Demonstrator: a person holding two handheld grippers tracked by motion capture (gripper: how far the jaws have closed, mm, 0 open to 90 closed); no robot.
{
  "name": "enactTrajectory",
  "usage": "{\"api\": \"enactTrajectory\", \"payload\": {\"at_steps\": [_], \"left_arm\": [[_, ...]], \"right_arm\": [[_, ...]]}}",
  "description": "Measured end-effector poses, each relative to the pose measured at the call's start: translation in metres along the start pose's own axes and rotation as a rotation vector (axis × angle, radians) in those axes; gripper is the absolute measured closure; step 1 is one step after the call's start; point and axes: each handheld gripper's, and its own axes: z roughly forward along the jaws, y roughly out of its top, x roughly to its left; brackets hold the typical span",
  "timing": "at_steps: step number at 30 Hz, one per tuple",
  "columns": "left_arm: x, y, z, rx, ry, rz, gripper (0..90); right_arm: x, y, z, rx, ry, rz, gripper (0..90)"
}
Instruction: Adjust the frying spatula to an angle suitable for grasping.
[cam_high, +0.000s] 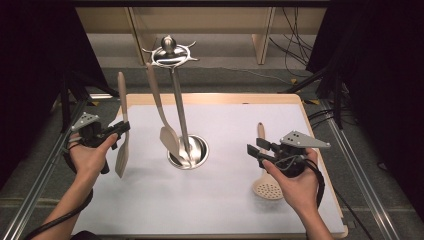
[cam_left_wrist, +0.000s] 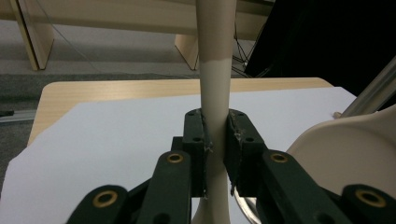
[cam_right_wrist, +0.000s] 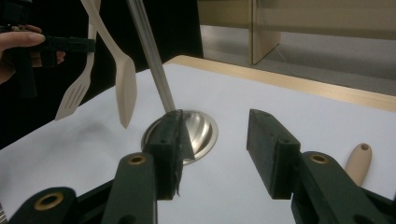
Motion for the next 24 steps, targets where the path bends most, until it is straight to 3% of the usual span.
{"api": "enactTrajectory", "payload": {"at_steps": [3, 6, 7, 8, 9, 14, 19, 21, 22, 24], "left_arm": [[-0.006, 0.002, -0.005, -0.014, -0.010, 0.010, 78.3], [-0.012, 0.004, -0.011, -0.024, -0.017, 0.018, 78.3], [-0.019, 0.006, -0.020, -0.039, -0.023, 0.033, 78.3], [-0.019, 0.006, -0.020, -0.039, -0.023, 0.033, 78.3], [-0.022, 0.006, -0.024, -0.045, -0.028, 0.037, 78.3], [-0.036, 0.003, -0.041, -0.058, -0.058, 0.042, 78.3], [-0.052, -0.001, -0.052, -0.076, -0.097, 0.070, 78.3], [-0.060, -0.004, -0.055, -0.075, -0.109, 0.087, 78.3], [-0.062, -0.005, -0.056, -0.071, -0.110, 0.095, 78.3], [-0.069, -0.007, -0.057, -0.071, -0.126, 0.101, 78.3]], "right_arm": [[0.001, 0.001, 0.001, -0.020, 0.008, -0.027, 57.0], [0.004, 0.003, 0.001, -0.020, 0.019, -0.022, 57.1], [0.008, 0.003, 0.001, -0.010, 0.028, -0.005, 57.1], [0.007, 0.003, 0.002, -0.018, 0.018, -0.045, 57.1], [0.007, 0.003, 0.002, -0.018, 0.018, -0.045, 57.1], [0.017, 0.002, 0.005, -0.003, 0.044, -0.041, 57.1], [0.030, 0.005, 0.011, -0.015, 0.081, -0.086, 57.1], [0.036, 0.006, 0.010, -0.003, 0.070, -0.070, 57.1], [0.036, 0.008, 0.013, -0.017, 0.074, -0.102, 57.1], [0.041, 0.010, 0.015, -0.017, 0.086, -0.106, 57.1]]}}
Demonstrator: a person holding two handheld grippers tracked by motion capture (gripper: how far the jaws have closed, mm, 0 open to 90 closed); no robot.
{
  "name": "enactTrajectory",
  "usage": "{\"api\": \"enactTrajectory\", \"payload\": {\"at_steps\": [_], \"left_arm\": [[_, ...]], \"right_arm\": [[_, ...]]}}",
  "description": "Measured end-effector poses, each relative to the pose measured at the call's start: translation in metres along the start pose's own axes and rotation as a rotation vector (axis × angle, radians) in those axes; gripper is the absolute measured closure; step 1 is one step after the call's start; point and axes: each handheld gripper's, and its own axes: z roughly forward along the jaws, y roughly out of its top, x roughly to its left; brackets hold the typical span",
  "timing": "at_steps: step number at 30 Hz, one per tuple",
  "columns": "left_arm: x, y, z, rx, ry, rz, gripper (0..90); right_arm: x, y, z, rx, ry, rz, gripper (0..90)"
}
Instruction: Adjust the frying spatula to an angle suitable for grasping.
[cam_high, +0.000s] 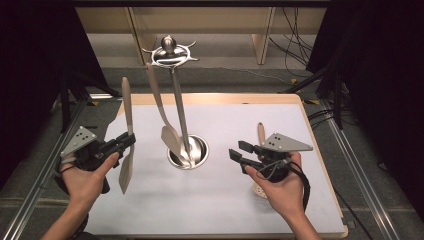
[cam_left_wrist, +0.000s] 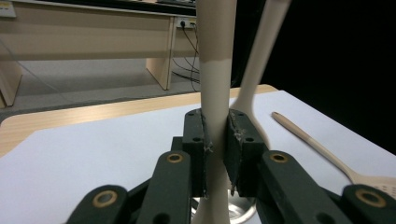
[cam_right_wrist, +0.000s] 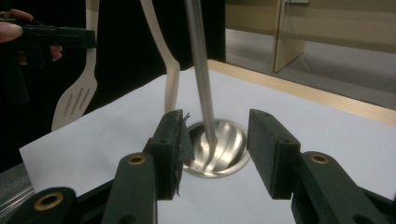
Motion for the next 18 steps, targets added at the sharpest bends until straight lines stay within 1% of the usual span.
{"api": "enactTrajectory", "payload": {"at_steps": [1, 2, 4, 5, 6, 7, 8, 9, 10, 11, 12, 13, 14, 15, 16, 17, 18], "left_arm": [[-0.003, 0.000, -0.001, 0.001, -0.009, 0.006, 78.3], [-0.005, 0.000, -0.001, 0.001, -0.013, 0.006, 78.3], [-0.009, 0.002, -0.002, -0.012, -0.017, 0.012, 78.3], [-0.011, 0.003, -0.002, -0.011, -0.017, 0.015, 78.2], [-0.015, 0.004, -0.003, -0.025, -0.024, 0.020, 78.2], [-0.015, 0.004, -0.003, -0.025, -0.024, 0.020, 78.2], [-0.018, 0.004, -0.003, -0.024, -0.026, 0.029, 78.2], [-0.021, 0.004, -0.003, -0.030, -0.028, 0.034, 78.2], [-0.024, 0.004, -0.003, -0.032, -0.031, 0.039, 78.2], [-0.026, 0.004, -0.002, -0.035, -0.034, 0.049, 78.2], [-0.029, 0.004, -0.002, -0.043, -0.038, 0.055, 78.2], [-0.032, 0.003, -0.001, -0.043, -0.042, 0.061, 78.2], [-0.037, 0.002, 0.003, -0.033, -0.056, 0.077, 78.2], [-0.038, 0.002, 0.004, -0.019, -0.059, 0.081, 78.2], [-0.038, 0.002, 0.004, -0.019, -0.059, 0.081, 78.2], [-0.040, 0.001, 0.006, -0.022, -0.071, 0.084, 78.2], [-0.043, 0.001, 0.008, -0.014, -0.073, 0.084, 78.2]], "right_arm": [[0.003, 0.003, 0.003, -0.009, 0.015, -0.011, 57.1], [0.003, 0.003, 0.003, -0.009, 0.015, -0.011, 57.1], [0.007, 0.005, 0.005, -0.012, 0.020, 0.001, 57.2], [0.009, 0.006, 0.006, -0.013, 0.023, -0.009, 57.2], [0.012, 0.008, 0.007, -0.008, 0.026, -0.012, 57.1], [0.012, 0.009, 0.008, -0.012, 0.029, -0.030, 57.2], [0.012, 0.009, 0.008, -0.012, 0.029, -0.030, 57.2], [0.014, 0.010, 0.009, -0.013, 0.034, -0.011, 57.2], [0.016, 0.011, 0.009, -0.010, 0.028, -0.013, 57.2], [0.019, 0.012, 0.011, -0.018, 0.039, -0.004, 57.1], [0.018, 0.013, 0.012, -0.021, 0.051, -0.029, 57.1], [0.019, 0.013, 0.012, -0.007, 0.039, -0.028, 57.1], [0.020, 0.013, 0.014, -0.017, 0.053, -0.022, 57.2], [0.021, 0.014, 0.015, -0.016, 0.051, -0.023, 57.2], [0.021, 0.014, 0.015, -0.019, 0.054, -0.031, 57.2], [0.022, 0.015, 0.016, -0.017, 0.056, -0.024, 57.2], [0.022, 0.015, 0.016, -0.017, 0.056, -0.024, 57.2]]}}
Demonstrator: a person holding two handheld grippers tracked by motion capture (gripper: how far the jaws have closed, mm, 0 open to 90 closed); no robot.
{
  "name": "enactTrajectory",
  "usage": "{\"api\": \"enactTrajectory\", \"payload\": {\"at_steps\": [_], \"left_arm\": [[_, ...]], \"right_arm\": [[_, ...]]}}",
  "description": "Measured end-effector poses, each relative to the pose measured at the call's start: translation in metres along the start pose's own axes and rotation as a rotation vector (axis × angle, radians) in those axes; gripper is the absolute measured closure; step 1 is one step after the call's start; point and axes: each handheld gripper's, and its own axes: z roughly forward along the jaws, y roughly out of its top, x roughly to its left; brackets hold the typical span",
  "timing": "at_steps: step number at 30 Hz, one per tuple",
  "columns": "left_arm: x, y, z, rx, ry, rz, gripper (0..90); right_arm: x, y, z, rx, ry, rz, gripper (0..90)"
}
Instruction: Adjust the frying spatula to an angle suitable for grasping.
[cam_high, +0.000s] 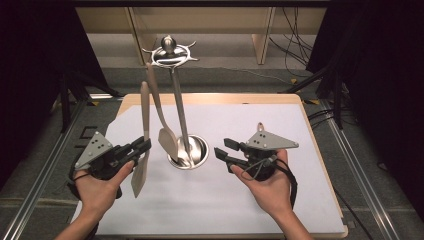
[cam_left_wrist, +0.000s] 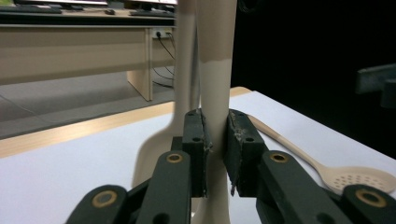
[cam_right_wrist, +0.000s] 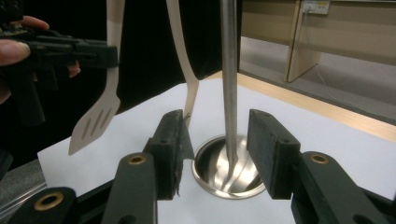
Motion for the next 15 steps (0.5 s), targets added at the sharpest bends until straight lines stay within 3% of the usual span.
{"api": "enactTrajectory", "payload": {"at_steps": [1, 7, 10, 11, 12, 15], "left_arm": [[-0.003, 0.000, 0.002, 0.003, -0.009, 0.004, 78.2], [-0.021, 0.002, 0.018, 0.013, -0.058, 0.037, 78.2], [-0.028, 0.001, 0.026, 0.029, -0.075, 0.048, 78.2], [-0.030, 0.000, 0.028, 0.035, -0.081, 0.051, 78.1], [-0.032, 0.000, 0.031, 0.035, -0.088, 0.051, 78.2], [-0.039, -0.001, 0.037, 0.045, -0.103, 0.061, 78.2]], "right_arm": [[0.001, 0.002, 0.001, 0.003, -0.001, -0.018, 57.2], [0.007, 0.007, 0.007, -0.010, 0.012, -0.002, 57.1], [0.009, 0.011, 0.010, -0.019, 0.011, -0.023, 57.1], [0.011, 0.012, 0.010, -0.008, 0.009, 0.003, 57.2], [0.010, 0.013, 0.012, -0.017, 0.012, -0.018, 57.2], [0.013, 0.018, 0.017, -0.020, 0.016, -0.001, 57.0]]}}
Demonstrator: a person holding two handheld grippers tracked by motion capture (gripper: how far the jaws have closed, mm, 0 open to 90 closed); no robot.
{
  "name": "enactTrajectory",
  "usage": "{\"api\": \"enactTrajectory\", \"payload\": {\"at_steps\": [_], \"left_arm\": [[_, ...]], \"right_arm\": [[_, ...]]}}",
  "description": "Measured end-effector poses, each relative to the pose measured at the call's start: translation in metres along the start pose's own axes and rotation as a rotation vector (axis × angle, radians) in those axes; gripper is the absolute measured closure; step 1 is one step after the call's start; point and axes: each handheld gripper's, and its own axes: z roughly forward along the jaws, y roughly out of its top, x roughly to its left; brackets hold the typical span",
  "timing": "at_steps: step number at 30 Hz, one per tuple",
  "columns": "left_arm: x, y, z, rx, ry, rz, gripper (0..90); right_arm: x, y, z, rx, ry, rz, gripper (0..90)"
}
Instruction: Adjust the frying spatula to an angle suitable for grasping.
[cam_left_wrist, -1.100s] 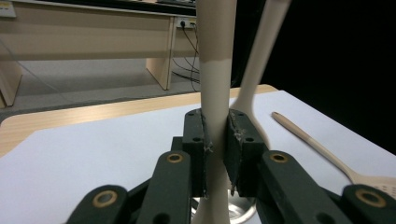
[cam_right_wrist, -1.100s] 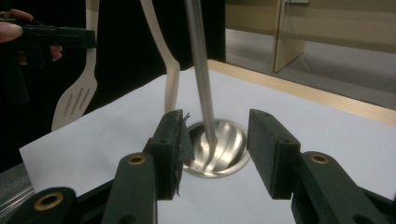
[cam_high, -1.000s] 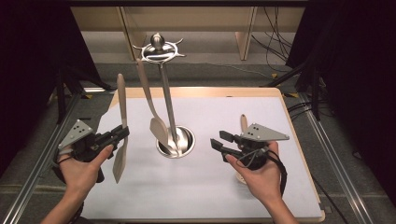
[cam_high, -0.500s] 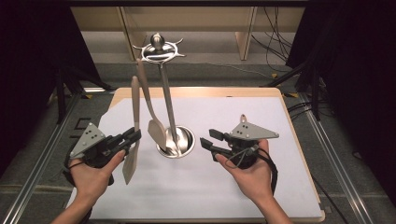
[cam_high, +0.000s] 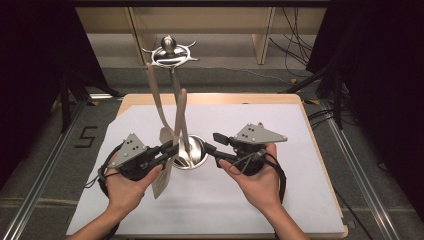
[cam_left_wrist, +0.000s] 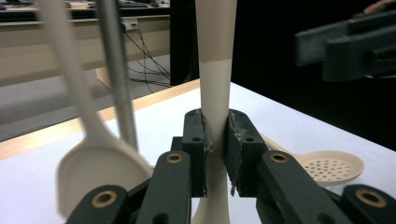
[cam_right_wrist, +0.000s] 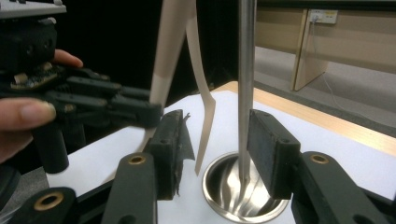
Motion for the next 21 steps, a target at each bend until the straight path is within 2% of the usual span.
{"api": "enactTrajectory", "payload": {"at_steps": [3, 4, 6, 7, 8, 12, 16, 19, 21], "left_arm": [[-0.004, -0.001, 0.007, 0.007, -0.012, 0.008, 78.2], [-0.005, -0.001, 0.009, 0.009, -0.017, 0.008, 78.2], [-0.008, -0.001, 0.013, 0.021, -0.022, 0.012, 78.1], [-0.010, -0.001, 0.015, 0.022, -0.025, 0.000, 78.1], [-0.011, -0.001, 0.017, 0.024, -0.031, 0.006, 78.2], [-0.017, -0.003, 0.025, 0.041, -0.049, 0.015, 78.2], [-0.020, -0.003, 0.029, 0.044, -0.058, 0.017, 78.1], [-0.023, -0.004, 0.031, 0.053, -0.064, 0.028, 78.1], [-0.025, -0.005, 0.033, 0.056, -0.070, 0.035, 78.1]], "right_arm": [[-0.001, 0.003, 0.004, -0.017, -0.004, -0.013, 56.6], [-0.001, 0.004, 0.004, -0.006, -0.012, -0.008, 56.5], [-0.001, 0.007, 0.008, -0.019, -0.007, 0.018, 55.5], [-0.001, 0.007, 0.008, -0.019, -0.007, 0.018, 55.5], [-0.001, 0.010, 0.009, -0.024, -0.019, 0.037, 54.0], [-0.002, 0.015, 0.012, -0.043, -0.029, 0.053, 52.6], [-0.003, 0.018, 0.014, -0.047, -0.034, 0.050, 51.9], [-0.003, 0.019, 0.015, -0.047, -0.044, 0.066, 51.9], [-0.004, 0.020, 0.016, -0.049, -0.057, 0.053, 52.2]]}}
